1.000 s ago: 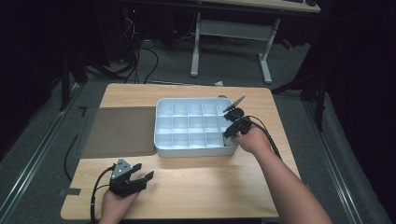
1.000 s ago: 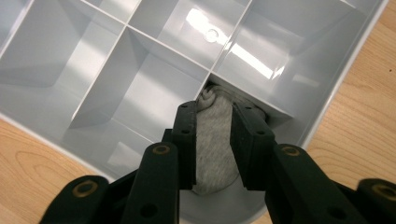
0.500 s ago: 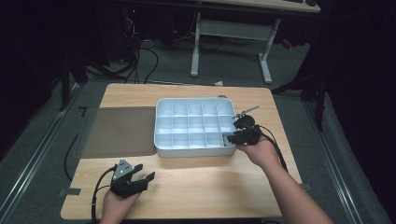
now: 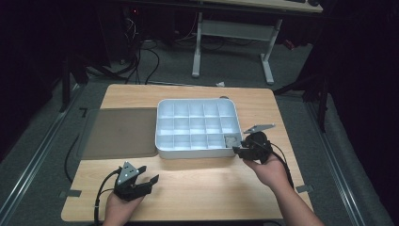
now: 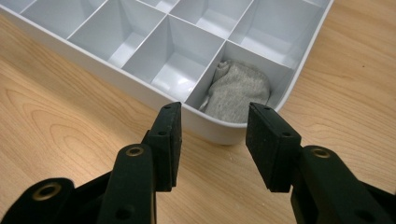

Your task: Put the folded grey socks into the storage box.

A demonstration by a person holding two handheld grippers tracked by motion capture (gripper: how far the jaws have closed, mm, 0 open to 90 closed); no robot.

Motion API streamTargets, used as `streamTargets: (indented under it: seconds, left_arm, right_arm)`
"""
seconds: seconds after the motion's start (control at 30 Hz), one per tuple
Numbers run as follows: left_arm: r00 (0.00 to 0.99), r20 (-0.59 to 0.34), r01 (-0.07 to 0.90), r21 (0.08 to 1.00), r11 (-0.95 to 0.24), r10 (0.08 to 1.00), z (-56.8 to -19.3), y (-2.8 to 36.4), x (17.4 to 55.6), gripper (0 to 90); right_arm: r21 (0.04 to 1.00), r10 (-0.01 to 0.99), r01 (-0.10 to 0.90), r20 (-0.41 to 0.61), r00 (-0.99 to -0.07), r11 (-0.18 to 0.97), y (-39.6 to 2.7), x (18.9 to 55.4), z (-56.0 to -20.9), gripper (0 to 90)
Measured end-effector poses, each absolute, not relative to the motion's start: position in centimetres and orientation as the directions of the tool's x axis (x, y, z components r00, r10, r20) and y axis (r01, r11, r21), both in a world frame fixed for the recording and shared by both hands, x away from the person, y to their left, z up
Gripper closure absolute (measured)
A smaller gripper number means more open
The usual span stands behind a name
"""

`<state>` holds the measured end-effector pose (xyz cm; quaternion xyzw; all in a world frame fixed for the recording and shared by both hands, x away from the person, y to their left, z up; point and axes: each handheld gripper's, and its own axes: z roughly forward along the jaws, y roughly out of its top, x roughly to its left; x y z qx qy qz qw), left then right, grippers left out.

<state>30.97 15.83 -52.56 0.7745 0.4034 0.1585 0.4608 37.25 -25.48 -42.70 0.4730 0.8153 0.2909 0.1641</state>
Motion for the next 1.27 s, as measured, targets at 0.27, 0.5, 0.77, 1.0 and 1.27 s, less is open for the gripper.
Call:
streamTargets:
  seconds: [0.27, 0.5, 0.77, 1.0, 1.27]
  left_arm:
    - [0.652, -0.104, 0.454, 0.847, -0.277, 0.751, -52.4, 14.7, 30.3, 36.5]
    - [0.673, -0.091, 0.439, 0.848, -0.297, 0.734, -52.2, 13.8, 29.8, 36.0]
    - [0.683, -0.086, 0.436, 0.845, -0.31, 0.726, -52.4, 12.8, 29.4, 35.0]
    - [0.668, -0.124, 0.464, 0.841, -0.28, 0.734, -52.6, 13.0, 29.5, 34.2]
    - [0.664, -0.126, 0.466, 0.841, -0.276, 0.737, -52.6, 13.2, 29.5, 34.2]
  right_arm:
    - [0.702, 0.859, 0.604, -0.023, -0.511, 0.378, -25.5, 34.3, -44.2, 47.3]
    - [0.747, 0.867, 0.564, -0.032, -0.497, 0.351, -25.7, 32.2, -46.9, 46.0]
    - [0.802, 0.891, 0.53, -0.005, -0.454, 0.274, -25.7, 29.5, -50.9, 44.4]
    - [0.824, 0.892, 0.494, -0.029, -0.451, 0.277, -25.9, 27.6, -51.9, 44.7]
    - [0.815, 0.891, 0.512, -0.011, -0.454, 0.271, -26.0, 28.0, -52.3, 44.8]
